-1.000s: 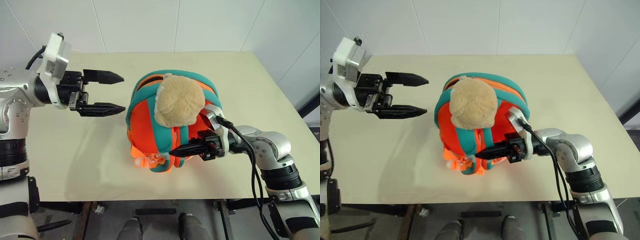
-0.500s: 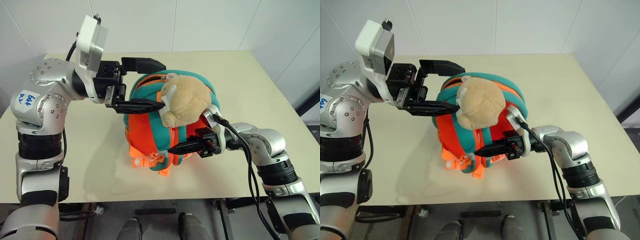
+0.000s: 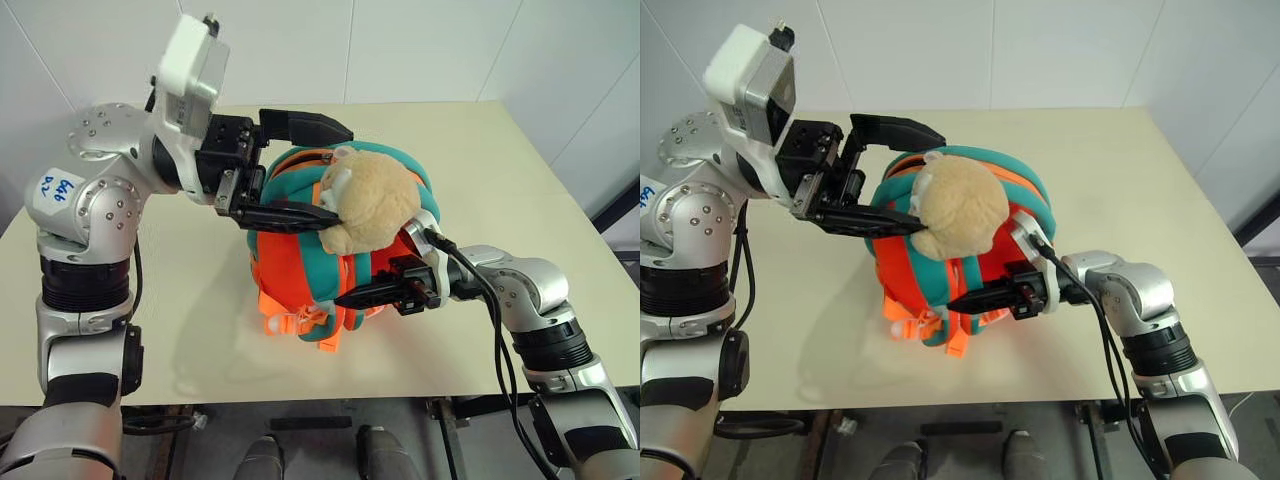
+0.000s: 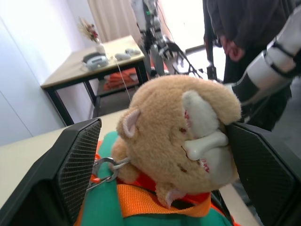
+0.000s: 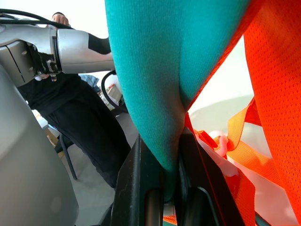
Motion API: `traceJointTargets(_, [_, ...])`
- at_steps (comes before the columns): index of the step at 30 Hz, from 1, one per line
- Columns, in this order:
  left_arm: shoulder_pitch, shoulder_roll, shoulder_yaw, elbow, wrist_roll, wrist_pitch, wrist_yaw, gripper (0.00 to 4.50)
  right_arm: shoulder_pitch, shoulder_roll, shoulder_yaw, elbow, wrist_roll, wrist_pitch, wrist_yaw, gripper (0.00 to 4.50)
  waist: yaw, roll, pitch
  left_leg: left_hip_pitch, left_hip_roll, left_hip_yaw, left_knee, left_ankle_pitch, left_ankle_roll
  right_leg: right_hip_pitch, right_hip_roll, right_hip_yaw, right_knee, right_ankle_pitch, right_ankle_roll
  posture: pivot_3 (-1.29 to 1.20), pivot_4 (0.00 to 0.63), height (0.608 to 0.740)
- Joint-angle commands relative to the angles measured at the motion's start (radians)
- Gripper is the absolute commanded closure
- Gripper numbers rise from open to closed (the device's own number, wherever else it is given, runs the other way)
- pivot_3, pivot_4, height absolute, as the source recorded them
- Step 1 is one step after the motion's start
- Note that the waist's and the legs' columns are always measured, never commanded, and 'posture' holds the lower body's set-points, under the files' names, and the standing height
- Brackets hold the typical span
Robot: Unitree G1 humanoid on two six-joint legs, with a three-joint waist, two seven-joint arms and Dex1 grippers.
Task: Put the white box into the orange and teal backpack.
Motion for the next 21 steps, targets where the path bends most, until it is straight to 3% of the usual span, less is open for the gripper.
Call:
traceJointTargets(1, [-0.041, -0.027, -0.019, 0.016, 0.027, -0.051, -0.003, 0.01, -0.012, 0.010, -0.009, -0.008, 0.006, -0.020, 0.014, 4.50, 0.001, 0.000, 0.000, 0.000, 0.000, 0.000, 0.000, 0.000, 0.000, 0.000, 0.000, 0.000, 0.000, 0.000, 0.000, 0.00, 0.150, 0.740])
traceJointTargets(7, [-0.041, -0.049, -0.041, 0.035, 0.053, -0.081, -0.007, 0.01, -0.017, 0.015, -0.013, -0.003, -0.002, -0.027, 0.011, 4.50, -0.002, 0.000, 0.000, 0.000, 0.000, 0.000, 0.000, 0.000, 0.000, 0.000, 0.000, 0.000, 0.000, 0.000, 0.000, 0.00, 0.150, 0.740])
traceJointTargets(13, [-0.048, -0.067, -0.016, 0.055, 0.057, -0.112, 0.012, 1.71, -0.011, 0.012, -0.015, -0.009, 0.002, -0.025, 0.003, 4.50, -0.001, 0.000, 0.000, 0.000, 0.000, 0.000, 0.000, 0.000, 0.000, 0.000, 0.000, 0.000, 0.000, 0.000, 0.000, 0.00, 0.150, 0.740])
traceJointTargets(21, [-0.092, 0.034, 0.024, 0.151, 0.100, -0.164, -0.010, 3.70, -0.007, 0.011, -0.020, -0.013, 0.002, -0.026, -0.008, 4.50, -0.003, 0.000, 0.000, 0.000, 0.000, 0.000, 0.001, 0.000, 0.000, 0.000, 0.000, 0.000, 0.001, 0.000, 0.000, 0.00, 0.150, 0.740])
